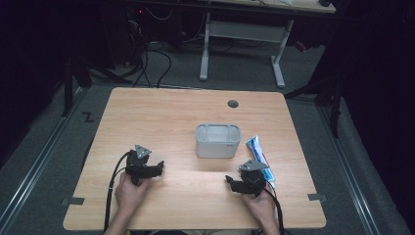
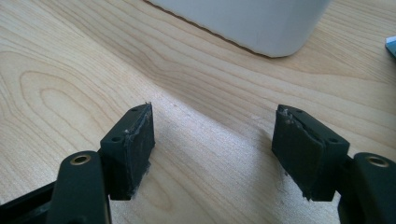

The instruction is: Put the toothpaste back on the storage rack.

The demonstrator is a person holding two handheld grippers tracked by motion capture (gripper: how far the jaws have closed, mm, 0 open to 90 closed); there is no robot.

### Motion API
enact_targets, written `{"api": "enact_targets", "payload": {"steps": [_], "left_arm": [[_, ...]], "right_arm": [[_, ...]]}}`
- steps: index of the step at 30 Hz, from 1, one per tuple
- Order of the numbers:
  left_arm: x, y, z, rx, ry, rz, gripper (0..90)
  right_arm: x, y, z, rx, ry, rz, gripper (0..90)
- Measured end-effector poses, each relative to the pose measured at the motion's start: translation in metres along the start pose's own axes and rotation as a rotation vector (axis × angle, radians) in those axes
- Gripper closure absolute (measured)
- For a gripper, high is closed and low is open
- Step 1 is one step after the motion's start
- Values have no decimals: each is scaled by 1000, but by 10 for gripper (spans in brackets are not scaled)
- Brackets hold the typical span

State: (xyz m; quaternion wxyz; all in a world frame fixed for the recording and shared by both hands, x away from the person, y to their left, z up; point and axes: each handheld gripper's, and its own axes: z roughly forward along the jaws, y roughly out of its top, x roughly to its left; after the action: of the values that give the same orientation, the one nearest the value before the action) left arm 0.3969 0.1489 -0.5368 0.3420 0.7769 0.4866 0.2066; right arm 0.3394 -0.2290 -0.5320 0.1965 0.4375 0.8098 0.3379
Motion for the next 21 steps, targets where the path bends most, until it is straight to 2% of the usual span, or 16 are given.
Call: {"api": "enact_targets", "payload": {"steps": [9,13,21], "left_arm": [[0,0,0,1,-1,1,189],[0,0,0,1,-1,1,189],[0,0,0,1,-1,1,189]], "right_arm": [[3,0,0,-1,-17,17,308],[2,0,-2,-3,-28,24,395],[2,1,-6,-6,-35,22,409]]}}
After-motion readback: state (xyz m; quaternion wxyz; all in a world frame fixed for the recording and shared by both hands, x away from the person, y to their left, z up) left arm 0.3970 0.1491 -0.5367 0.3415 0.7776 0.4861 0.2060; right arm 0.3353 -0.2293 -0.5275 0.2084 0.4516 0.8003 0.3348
